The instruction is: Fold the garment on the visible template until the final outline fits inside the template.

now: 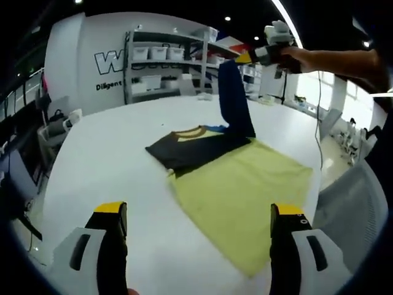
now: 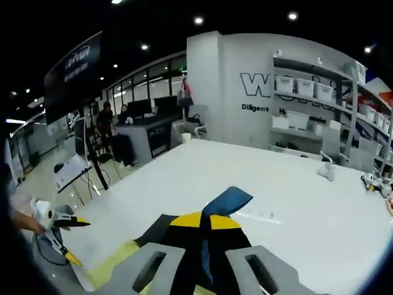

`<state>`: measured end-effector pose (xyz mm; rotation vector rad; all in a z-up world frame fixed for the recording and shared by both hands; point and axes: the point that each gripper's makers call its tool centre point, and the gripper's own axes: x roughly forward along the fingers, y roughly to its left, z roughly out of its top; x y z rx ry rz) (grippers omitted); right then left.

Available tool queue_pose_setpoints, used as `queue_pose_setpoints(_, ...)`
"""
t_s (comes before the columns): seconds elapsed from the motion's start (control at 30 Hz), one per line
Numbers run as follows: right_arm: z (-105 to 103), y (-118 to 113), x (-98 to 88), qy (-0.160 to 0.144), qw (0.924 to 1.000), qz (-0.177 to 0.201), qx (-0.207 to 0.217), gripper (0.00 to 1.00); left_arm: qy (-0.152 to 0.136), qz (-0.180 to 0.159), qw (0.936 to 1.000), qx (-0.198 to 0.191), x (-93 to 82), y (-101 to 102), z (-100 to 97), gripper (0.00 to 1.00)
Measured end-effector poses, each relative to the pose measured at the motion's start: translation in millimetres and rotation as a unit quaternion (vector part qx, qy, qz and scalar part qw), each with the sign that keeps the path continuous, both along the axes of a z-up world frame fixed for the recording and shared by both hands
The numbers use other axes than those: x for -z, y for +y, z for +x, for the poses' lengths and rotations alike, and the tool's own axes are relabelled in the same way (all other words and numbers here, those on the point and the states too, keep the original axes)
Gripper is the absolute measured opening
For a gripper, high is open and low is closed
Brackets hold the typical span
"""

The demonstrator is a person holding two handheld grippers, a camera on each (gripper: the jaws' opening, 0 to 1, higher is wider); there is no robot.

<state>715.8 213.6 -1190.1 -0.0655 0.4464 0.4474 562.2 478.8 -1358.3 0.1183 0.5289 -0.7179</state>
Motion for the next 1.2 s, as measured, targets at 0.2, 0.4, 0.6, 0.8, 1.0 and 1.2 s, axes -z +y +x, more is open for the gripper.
queue_pose_setpoints(0.2,9,17,21.0,0.015,0.9998,-0.011,-0.009,0.0,0.005,0.0,1.0,-0.007,1.8,6,-0.5,0.96)
queue_pose_setpoints(0.4,14,29,51.3,0.042,0.9989,-0.015,-0.011,0.0,0.003,0.005,1.0,-0.002,1.5,6,-1.0,0.95)
queue_pose_setpoints(0.6,12,43,75.1,0.066,0.9977,-0.013,-0.014,0.0,0.006,0.003,1.0,0.001,2.3,5,-1.7,0.96)
queue_pose_setpoints(0.8,9,57,94.4,0.084,0.9961,-0.015,-0.02,0.0,0.009,0.001,1.0,0.002,3.2,4,-2.1,0.95)
queue_pose_setpoints(1.0,6,71,111.9,0.101,0.9944,-0.019,-0.026,0.0,0.011,-0.004,0.9999,0.0,3.5,6,-2.3,0.95)
queue_pose_setpoints(1.2,3,85,131.1,0.113,0.9925,-0.03,-0.035,0.0,0.016,-0.003,0.9999,-0.002,6.8,10,-4.1,0.95)
